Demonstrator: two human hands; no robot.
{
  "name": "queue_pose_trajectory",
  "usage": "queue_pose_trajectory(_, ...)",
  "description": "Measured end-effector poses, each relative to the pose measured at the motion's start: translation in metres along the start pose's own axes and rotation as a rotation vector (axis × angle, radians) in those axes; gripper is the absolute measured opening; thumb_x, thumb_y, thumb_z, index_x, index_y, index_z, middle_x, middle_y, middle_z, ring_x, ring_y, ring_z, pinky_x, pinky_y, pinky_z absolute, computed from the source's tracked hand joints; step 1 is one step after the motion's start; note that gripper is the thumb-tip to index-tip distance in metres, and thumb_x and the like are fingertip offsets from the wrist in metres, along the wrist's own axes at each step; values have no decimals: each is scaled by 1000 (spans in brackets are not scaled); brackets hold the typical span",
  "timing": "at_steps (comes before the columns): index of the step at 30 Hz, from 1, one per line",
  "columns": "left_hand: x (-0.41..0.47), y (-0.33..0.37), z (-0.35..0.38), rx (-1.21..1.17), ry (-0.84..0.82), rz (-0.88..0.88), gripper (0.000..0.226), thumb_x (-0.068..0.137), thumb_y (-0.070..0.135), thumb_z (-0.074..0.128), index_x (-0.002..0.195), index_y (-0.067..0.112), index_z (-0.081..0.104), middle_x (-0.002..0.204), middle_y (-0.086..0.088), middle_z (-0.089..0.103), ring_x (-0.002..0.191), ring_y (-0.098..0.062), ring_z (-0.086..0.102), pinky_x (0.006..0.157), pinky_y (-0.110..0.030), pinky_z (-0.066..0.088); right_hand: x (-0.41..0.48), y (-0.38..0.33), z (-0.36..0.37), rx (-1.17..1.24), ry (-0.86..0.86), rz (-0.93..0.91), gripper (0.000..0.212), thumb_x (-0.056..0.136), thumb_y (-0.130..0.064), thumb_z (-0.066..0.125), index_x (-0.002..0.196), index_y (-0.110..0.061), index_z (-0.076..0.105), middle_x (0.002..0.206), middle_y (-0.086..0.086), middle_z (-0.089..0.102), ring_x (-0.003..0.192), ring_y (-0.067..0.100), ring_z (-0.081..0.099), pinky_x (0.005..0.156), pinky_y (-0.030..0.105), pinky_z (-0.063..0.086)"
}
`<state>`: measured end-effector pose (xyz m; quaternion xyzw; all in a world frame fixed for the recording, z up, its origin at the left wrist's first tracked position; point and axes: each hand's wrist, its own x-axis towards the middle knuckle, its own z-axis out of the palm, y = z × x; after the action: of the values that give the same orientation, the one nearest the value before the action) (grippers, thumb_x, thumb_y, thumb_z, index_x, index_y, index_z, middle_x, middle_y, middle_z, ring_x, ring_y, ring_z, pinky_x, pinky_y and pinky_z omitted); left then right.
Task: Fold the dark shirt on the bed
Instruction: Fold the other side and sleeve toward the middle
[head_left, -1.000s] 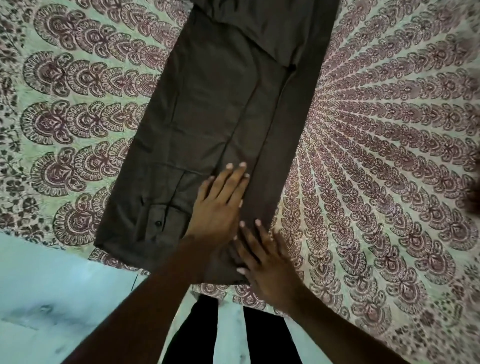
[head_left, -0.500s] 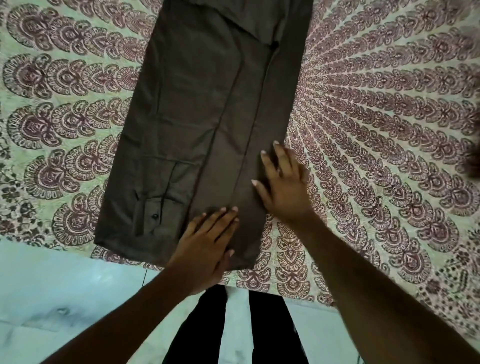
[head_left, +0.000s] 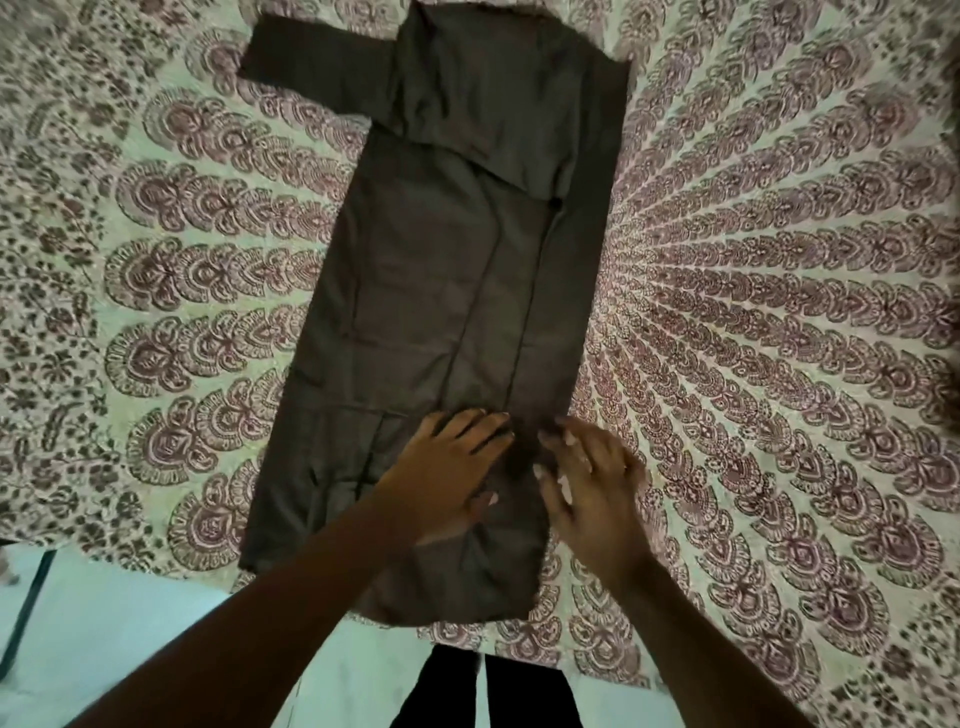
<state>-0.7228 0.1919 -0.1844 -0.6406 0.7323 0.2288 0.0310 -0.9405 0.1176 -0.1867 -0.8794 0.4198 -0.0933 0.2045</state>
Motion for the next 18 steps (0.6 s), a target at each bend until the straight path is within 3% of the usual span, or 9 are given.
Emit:
queue_pose_trajectory(5, 24, -26, -32, -87, 259, -159, 50, 90, 42, 49, 134, 22, 62, 141, 0, 61, 120, -23, 64, 93, -39, 53, 108, 16, -3, 55, 8, -34, 37, 99, -37, 50, 128, -22, 65, 136, 4, 57, 123, 27, 52, 92, 47, 40)
queue_pose_trajectory(9, 65, -56, -70, -175, 345, -302, 52, 91, 41, 45, 136, 20, 60, 142, 1, 58, 126, -24, 58, 96, -43, 51, 186, 18, -9, 41, -11, -96, 39, 96, -38, 49, 128, -21, 65, 134, 6, 57, 124, 26, 50, 92, 51, 44)
queue_pose_trajectory(14, 125, -127, -115, -254, 478, -508, 50, 88, 37, 52, 135, 20, 55, 136, -4, 58, 121, -31, 58, 96, -48, 48, 271, 10, -8, 7, 30, -24, 43, 93, -39, 51, 128, -21, 67, 138, 6, 58, 129, 30, 49, 95, 54, 43)
queue_pose_trajectory(18, 164, -206, -149, -413, 561, -685, 52, 93, 30, 60, 142, 24, 47, 145, -5, 50, 131, -35, 50, 105, -56, 42, 329, -9, 6, 9, -27, 59, 49, 93, -41, 52, 137, -21, 63, 150, 5, 51, 141, 25, 42, 105, 53, 35)
